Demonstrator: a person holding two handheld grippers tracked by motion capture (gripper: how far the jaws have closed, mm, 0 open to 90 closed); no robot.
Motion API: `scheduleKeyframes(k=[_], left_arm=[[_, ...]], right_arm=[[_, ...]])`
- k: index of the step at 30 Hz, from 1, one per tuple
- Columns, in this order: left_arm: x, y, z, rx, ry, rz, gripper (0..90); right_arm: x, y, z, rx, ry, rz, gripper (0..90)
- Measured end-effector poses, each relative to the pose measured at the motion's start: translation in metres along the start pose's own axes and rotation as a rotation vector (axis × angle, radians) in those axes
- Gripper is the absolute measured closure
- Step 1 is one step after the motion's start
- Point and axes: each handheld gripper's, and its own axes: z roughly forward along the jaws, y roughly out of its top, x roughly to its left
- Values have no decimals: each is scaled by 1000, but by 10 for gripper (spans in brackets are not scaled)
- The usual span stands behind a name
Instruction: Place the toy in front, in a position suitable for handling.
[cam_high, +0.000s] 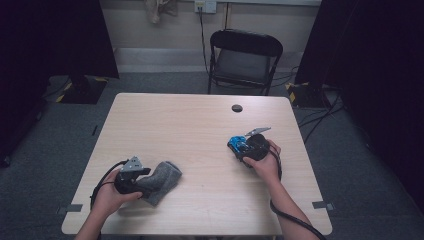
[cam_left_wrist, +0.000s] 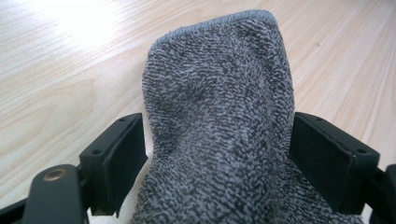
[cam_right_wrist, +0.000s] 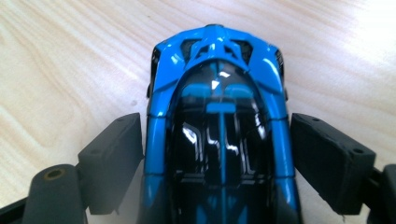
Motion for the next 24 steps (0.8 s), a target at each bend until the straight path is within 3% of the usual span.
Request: scheduleKeyframes(k=[9,13,16,24], left_arm=[[0,0,0,-5,-4,-3,183],[1,0,-1,-6,-1,-4,185],[1,0,-1,-6,4,-4,186],[0,0,-3,-15,11,-1,189]], right_arm=[[1,9,12,27,12,7,168],[2,8,12,5,-11,9,241],[2,8,11,8,-14,15,245],[2,11,7,56,-13,19,253]])
